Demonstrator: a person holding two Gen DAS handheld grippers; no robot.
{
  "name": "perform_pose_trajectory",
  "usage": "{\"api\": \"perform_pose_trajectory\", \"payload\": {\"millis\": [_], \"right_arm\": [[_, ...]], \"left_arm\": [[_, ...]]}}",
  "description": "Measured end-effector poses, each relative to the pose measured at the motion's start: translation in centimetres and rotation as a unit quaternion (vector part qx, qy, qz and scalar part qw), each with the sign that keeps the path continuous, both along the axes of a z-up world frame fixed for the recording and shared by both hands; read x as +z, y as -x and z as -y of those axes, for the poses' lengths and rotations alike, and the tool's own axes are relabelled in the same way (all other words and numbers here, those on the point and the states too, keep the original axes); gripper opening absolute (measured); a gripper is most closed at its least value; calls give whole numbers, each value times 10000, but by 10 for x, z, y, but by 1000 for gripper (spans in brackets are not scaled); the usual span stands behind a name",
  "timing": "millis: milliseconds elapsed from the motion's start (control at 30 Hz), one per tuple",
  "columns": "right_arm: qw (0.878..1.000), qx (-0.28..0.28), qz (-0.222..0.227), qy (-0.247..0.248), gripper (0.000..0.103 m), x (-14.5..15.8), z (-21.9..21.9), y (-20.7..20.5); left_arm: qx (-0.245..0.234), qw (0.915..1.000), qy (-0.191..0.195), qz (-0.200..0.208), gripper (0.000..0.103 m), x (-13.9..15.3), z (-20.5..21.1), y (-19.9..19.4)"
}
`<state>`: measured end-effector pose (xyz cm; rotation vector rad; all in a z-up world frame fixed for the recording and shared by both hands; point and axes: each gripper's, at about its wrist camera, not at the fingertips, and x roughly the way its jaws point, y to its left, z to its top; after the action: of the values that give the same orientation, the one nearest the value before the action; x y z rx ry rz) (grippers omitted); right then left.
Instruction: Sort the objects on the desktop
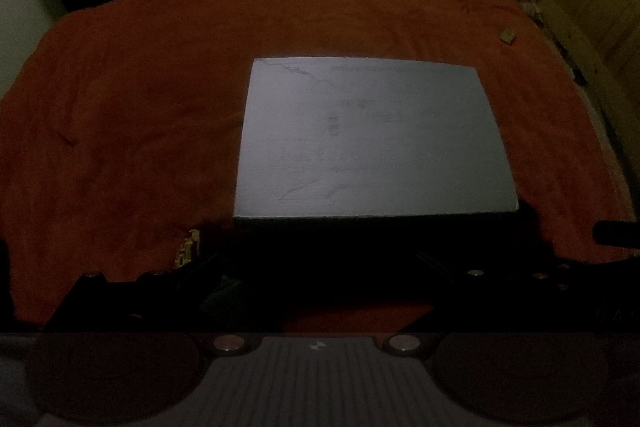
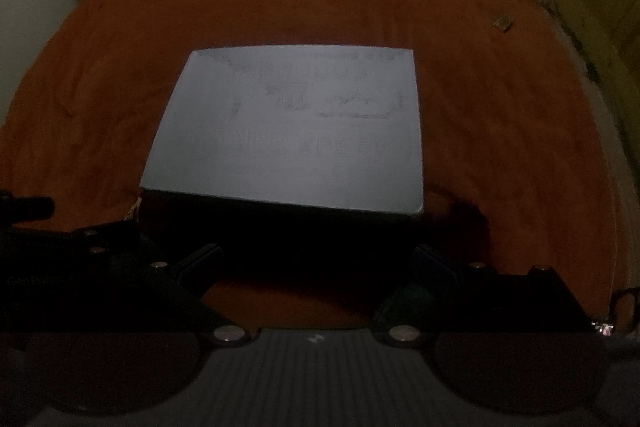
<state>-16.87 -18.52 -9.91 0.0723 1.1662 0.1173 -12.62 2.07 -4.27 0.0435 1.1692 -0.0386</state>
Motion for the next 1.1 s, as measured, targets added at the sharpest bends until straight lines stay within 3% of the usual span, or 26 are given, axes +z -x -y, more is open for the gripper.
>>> {"api": "perform_pose_trajectory", "payload": {"millis": [167,1100], "right_arm": [[9997,-213,-27,-87,103,-2,7,-5],[9998,-133,-157,-60,103,-5,10,-12]], "left_arm": [[5,10000,24,-14,102,-1,0,1],[46,10000,16,-86,103,-2,9,0]]}}
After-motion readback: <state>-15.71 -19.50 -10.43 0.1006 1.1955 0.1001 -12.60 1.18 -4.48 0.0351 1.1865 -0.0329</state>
